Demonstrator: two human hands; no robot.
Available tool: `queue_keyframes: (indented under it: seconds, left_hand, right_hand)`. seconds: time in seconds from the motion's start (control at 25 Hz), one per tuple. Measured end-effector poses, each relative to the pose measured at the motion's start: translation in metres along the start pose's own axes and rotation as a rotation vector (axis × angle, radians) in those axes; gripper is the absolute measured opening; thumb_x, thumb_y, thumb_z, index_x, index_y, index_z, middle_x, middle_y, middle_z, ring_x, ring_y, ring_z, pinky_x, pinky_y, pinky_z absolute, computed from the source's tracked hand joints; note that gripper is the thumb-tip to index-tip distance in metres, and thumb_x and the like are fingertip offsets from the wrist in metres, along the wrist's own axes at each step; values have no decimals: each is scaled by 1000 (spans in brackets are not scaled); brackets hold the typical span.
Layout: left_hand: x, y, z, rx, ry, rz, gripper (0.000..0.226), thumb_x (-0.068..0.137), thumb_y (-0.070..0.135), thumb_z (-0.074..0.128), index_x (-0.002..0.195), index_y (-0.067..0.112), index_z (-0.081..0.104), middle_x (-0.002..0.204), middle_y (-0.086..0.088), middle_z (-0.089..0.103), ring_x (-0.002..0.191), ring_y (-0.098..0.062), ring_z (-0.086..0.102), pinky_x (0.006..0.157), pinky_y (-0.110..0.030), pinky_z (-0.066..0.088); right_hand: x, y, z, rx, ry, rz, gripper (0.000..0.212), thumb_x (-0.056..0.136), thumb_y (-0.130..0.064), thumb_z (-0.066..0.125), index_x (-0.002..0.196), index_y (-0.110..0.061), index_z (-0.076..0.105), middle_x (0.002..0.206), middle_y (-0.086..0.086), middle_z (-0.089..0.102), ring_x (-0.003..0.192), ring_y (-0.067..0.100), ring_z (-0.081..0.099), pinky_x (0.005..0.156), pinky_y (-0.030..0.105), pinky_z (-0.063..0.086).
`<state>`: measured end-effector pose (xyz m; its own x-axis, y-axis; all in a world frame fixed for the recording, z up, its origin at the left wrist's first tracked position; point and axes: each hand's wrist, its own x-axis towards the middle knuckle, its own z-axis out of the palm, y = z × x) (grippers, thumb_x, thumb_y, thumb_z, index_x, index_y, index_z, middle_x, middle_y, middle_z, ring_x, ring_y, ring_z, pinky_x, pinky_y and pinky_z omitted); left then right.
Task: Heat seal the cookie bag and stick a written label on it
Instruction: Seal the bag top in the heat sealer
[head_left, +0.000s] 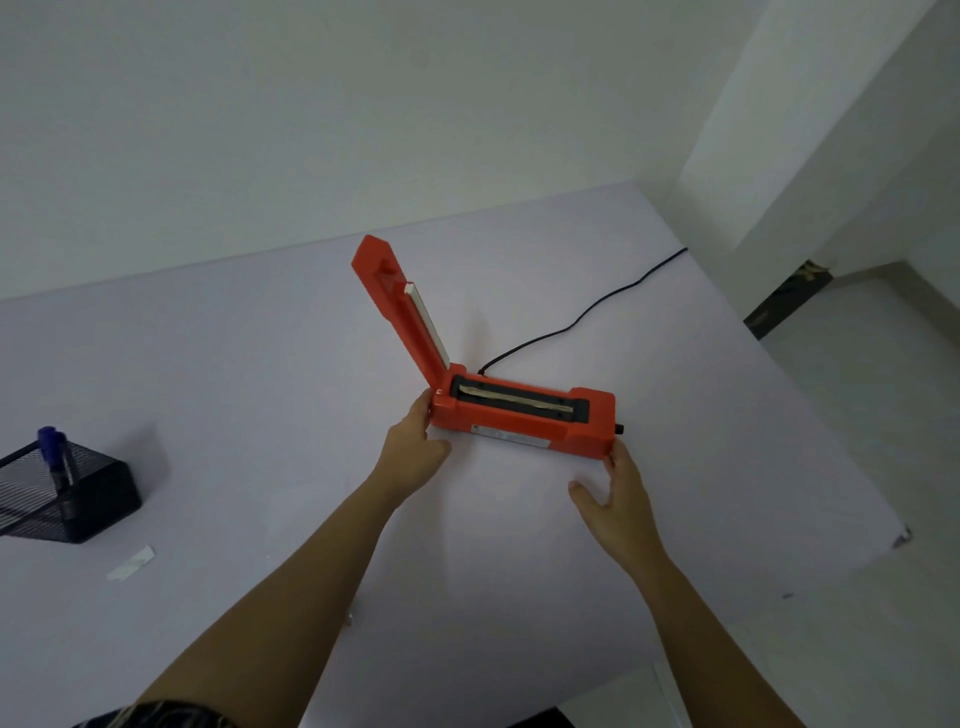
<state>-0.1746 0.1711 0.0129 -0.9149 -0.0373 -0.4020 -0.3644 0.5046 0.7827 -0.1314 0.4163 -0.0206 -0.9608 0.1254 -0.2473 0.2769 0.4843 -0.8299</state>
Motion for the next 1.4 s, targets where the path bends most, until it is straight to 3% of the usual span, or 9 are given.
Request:
queue_keyframes:
  seconds: [0.08, 0.24, 0.44, 0.56, 0.68, 0.8, 1.0, 1.2, 1.4]
  left_hand:
    - [-4, 1, -2, 56, -5, -11, 79, 85, -1, 48, 150, 19, 8, 149, -10, 35, 126, -25, 45, 88, -24, 38]
    - [-29, -17, -22, 135, 58, 27, 75, 87, 2, 50, 149, 18, 12, 154, -6, 25, 138, -24, 30, 110, -35, 31]
    - [-77, -80, -64, 184, 379, -47, 54, 89, 7, 53, 140, 7, 36, 139, -13, 46, 123, -27, 47, 104, -36, 38]
    - [-101, -119, -79, 135, 494, -281, 46, 90, 12, 53, 133, 2, 43, 126, -18, 53, 112, -28, 52, 96, -35, 41]
    - [-114, -139, -80, 62, 454, -410, 42, 89, 18, 55, 127, 1, 48, 115, -16, 59, 99, -25, 55, 86, -32, 44]
    - [-114, -138, -76, -54, 473, -452, 41, 89, 23, 58, 124, 4, 50, 105, -10, 60, 92, -21, 56, 82, -30, 46]
    - [-109, -139, -75, -318, 485, -531, 39, 85, 27, 64, 118, 9, 52, 99, -2, 54, 93, -20, 54, 83, -30, 47]
    - [-105, -138, -72, -433, 296, -386, 25, 86, 26, 63, 89, 2, 64, 84, -5, 63, 78, -20, 58, 71, -30, 49]
    - [-91, -106, -53, -472, 71, -216, 24, 90, 22, 59, 71, 7, 57, 65, -4, 55, 65, -17, 51, 66, -28, 43]
  right_hand:
    - [-1, -3, 2, 14, 42, 74, 72, 83, -14, 64, 143, -15, 25, 141, 8, 40, 130, 20, 39, 107, 42, 36]
    - [-30, -23, 28, 41, 267, 163, 58, 84, -7, 61, 135, -1, 33, 129, 17, 44, 112, 24, 50, 90, 30, 41]
    - [-62, -49, 108, 42, -96, 90, 35, 87, -14, 60, 119, -9, 47, 106, 4, 52, 98, 18, 54, 91, 37, 48]
    - [-66, -73, 153, -12, -344, 84, 35, 88, -26, 59, 118, -10, 50, 104, 3, 58, 96, 18, 57, 82, 25, 45]
    - [-63, -89, 185, -104, -483, 124, 36, 88, -38, 56, 110, -9, 58, 97, 0, 61, 96, 19, 59, 82, 24, 42]
    - [-56, -98, 207, -130, -499, 141, 36, 85, -45, 56, 82, -11, 66, 83, 3, 68, 82, 19, 62, 72, 24, 42]
    - [-55, -92, 226, 131, -485, 270, 11, 78, -26, 69, 81, -15, 68, 85, 7, 71, 83, 21, 66, 81, 36, 54]
    - [-62, -84, 202, 396, -453, 297, 6, 82, -7, 65, 83, -12, 64, 84, 10, 68, 74, 17, 64, 64, 21, 52]
    - [-51, -71, 155, 510, -384, 331, 6, 84, -6, 65, 89, -9, 63, 82, 7, 67, 73, 15, 65, 67, 19, 54]
